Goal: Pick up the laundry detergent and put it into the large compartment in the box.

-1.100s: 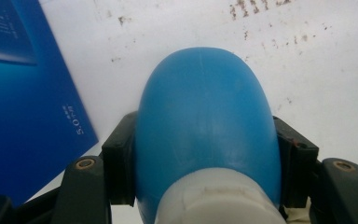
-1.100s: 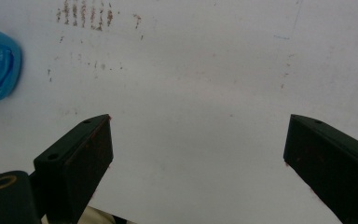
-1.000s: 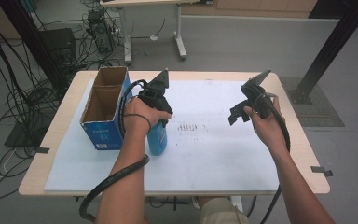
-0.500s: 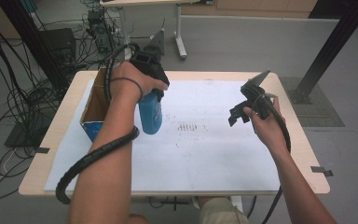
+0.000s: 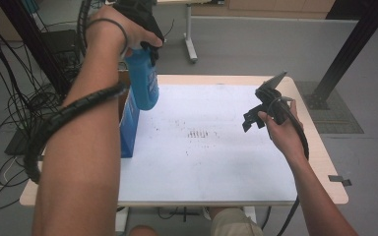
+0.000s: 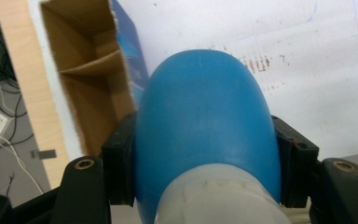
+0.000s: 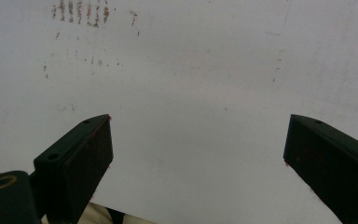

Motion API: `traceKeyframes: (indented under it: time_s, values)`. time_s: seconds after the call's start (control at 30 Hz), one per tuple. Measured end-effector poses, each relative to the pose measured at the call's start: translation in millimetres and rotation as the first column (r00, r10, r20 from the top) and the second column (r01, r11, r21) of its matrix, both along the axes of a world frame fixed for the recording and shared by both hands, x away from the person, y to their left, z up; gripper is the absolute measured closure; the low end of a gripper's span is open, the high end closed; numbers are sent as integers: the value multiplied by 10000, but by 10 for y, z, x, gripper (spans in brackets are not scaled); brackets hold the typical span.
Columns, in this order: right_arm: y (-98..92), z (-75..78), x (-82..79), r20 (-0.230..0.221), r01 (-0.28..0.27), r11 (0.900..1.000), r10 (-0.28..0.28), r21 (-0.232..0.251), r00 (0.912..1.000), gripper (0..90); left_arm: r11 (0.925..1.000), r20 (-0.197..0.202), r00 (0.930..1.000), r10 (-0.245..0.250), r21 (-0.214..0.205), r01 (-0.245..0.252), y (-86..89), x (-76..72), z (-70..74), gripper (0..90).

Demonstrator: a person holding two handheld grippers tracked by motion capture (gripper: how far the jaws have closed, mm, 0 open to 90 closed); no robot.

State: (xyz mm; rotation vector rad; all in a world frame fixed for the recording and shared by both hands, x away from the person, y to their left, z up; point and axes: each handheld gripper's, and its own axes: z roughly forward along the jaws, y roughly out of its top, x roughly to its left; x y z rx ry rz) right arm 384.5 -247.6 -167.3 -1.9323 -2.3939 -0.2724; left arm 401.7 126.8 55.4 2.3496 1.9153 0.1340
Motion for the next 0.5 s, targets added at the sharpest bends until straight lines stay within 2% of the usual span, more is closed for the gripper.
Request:
traceKeyframes:
  time_s: [0.07,0.2,0.5]
  values:
    - [11,11,2,16,22,10000,-22,-32,10000,81,9998,46,9998,194,-93,-194,107,20,70,380]
    - [10,2,8,43,10,10000,-10,-42,10000,81,9990,128,9989,454,1,-454,270,46,179,380]
    - [12,-4,33,-18,183,9998,-183,5,9998,81,9941,314,9936,1081,48,-1083,620,37,327,379]
